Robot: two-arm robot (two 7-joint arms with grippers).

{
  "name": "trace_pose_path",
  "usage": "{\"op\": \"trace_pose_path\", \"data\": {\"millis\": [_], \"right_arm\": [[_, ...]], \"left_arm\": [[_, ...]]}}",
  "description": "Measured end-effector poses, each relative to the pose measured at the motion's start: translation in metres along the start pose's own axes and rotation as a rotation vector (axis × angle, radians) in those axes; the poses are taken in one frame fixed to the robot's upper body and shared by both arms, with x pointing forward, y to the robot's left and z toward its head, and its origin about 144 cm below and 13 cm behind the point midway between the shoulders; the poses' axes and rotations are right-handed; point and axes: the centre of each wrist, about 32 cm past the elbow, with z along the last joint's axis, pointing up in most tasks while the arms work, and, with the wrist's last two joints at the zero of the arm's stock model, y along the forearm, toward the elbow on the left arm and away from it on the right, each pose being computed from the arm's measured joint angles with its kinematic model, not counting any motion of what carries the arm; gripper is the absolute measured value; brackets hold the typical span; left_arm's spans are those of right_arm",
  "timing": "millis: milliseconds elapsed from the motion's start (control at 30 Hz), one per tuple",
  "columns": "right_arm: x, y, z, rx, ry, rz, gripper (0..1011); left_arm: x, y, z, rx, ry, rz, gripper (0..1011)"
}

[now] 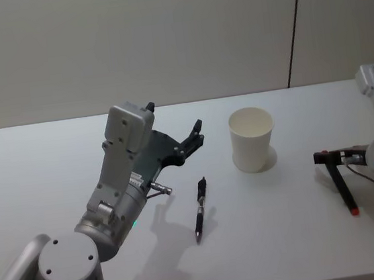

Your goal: Place the pen into the pen holder.

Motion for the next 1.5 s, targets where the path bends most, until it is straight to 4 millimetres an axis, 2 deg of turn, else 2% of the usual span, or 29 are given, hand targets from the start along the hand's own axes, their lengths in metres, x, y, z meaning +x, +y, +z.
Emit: {"op": "trace_pose_path", "data": {"millis": [1233,1333,1500], "right_arm": [[0.002,0.031,0.007,-0.050,-0.014,0.005,1002],[0.003,0.033,0.007,-0.049,-0.017,0.005,963],[0.003,0.036,0.007,-0.048,-0.018,0.007,822]], "left_arm": [[0.000,0.000,0.000,0.000,0.000,0.000,1004],[0.000,0.000,0.000,0.000,0.000,0.000,1004],[0.000,0.000,0.000,0.000,0.000,0.000,1004]]}}
